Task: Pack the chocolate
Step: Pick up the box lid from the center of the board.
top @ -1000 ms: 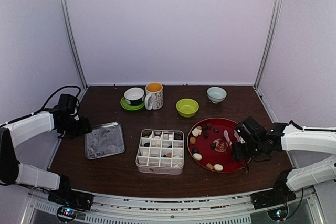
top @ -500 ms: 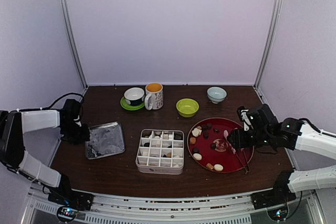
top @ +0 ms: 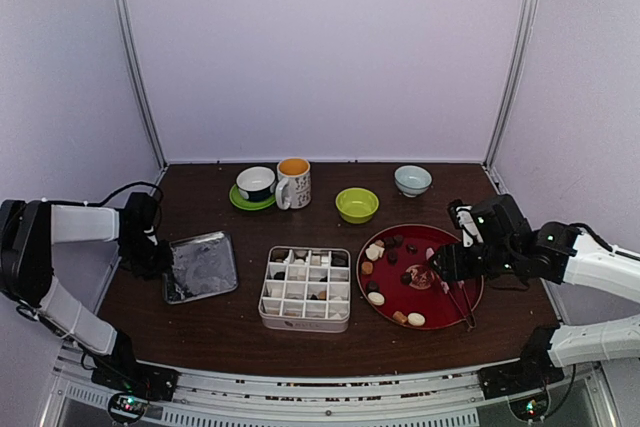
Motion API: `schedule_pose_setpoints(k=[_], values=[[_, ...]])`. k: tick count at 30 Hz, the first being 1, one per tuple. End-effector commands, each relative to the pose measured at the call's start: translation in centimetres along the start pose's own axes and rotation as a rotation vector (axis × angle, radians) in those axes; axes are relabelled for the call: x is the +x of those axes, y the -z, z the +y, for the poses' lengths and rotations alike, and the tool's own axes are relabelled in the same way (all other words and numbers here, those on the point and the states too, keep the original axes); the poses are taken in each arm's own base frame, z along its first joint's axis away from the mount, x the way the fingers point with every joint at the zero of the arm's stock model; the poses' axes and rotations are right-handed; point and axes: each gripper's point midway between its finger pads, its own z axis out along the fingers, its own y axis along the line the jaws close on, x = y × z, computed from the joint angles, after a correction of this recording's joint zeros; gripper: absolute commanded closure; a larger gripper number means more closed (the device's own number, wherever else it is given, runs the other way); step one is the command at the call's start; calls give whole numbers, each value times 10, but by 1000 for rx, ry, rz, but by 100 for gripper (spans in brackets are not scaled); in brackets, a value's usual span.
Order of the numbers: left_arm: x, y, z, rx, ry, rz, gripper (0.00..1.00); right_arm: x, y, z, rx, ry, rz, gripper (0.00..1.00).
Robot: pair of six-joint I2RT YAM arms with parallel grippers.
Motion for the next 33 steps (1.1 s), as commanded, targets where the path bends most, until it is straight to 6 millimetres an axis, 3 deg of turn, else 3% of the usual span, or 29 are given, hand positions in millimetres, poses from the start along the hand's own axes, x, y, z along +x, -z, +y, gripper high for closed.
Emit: schedule_pose_setpoints(k=[1, 5, 7, 13, 20, 25, 33], values=[[-2, -2, -1, -12, 18, 45, 69, -21, 11, 10, -38, 0, -59, 33], [1, -3, 1, -26, 22, 77, 78, -20, 12, 9, -41, -3, -59, 34], [0, -4, 1, -30, 32, 90, 98, -22, 14, 9, -41, -6, -66, 34], [-11, 10, 5, -51, 27, 35, 100, -23, 18, 10, -53, -10, -74, 33], [-30, 62, -2, 27, 55, -119, 100, -24, 16, 15, -73, -14, -72, 33], [-42, 116, -7, 83, 28, -269, 100, -31, 16, 24, -114, -13, -96, 33], [-44, 192, -33, 322, -79, -482, 100, -57, 15, 60, -246, -6, -141, 35]])
